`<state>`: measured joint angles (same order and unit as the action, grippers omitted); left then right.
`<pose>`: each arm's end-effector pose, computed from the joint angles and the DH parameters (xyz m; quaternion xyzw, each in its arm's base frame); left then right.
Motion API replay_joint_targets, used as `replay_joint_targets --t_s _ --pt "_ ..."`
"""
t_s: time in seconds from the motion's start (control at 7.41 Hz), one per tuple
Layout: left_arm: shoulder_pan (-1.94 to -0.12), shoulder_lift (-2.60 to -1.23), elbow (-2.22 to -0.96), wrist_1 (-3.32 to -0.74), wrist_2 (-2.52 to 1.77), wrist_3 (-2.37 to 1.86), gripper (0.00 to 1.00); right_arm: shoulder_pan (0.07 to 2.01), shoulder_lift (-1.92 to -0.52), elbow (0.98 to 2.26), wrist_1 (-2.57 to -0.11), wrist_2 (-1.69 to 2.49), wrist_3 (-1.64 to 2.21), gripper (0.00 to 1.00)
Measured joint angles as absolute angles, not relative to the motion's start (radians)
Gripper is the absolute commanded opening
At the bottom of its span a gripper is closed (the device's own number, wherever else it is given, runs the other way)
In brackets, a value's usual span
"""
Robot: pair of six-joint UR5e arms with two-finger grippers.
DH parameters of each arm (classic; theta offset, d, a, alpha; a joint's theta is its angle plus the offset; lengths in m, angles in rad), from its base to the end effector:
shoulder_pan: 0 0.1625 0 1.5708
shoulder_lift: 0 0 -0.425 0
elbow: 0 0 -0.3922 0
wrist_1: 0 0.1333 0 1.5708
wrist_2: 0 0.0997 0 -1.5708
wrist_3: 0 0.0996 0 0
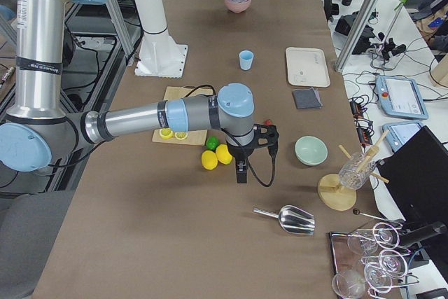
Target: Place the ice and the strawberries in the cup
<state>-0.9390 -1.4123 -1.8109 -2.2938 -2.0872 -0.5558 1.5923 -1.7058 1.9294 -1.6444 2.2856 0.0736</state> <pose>0.2010 -0.4171 0.5384 0.1823 0.4065 0.1337 0.8852 0.0774 -0.4335 0.5561 0.0611 -0.3506 0.0182 0.9344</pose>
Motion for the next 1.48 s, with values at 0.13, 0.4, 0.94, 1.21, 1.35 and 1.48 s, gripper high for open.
replay_joint_targets --t_s 0.13,0.4,0.94,1.21,1.35,1.48 --pt "-0.937 -1.406 -1.811 -2.295 -2.087 -0.568 0.98 1.592 -1.706 1.929 -1.644 2.286 0.074 1.00" --pt "-0.931 -1.385 -1.812 -2.298 -2.088 -0.597 0.98 1.592 -1.706 1.928 -1.644 2.286 0.074 1.00" --pt "-0.879 -1.372 -1.810 -2.340 -2.086 -0.718 0.97 1.592 -1.706 1.928 -1.644 2.286 0.074 1.00" --pt "-0.873 -1.372 -1.807 -2.349 -2.086 -0.729 0.97 1.592 -1.706 1.927 -1.644 2.286 0.074 1.00" --pt "-0.872 -1.372 -1.804 -2.355 -2.086 -0.729 0.97 1.592 -1.706 1.927 -1.644 2.286 0.074 1.00" --pt "-0.869 -1.372 -1.793 -2.376 -2.086 -0.729 0.96 1.592 -1.706 1.927 -1.644 2.286 0.074 1.00"
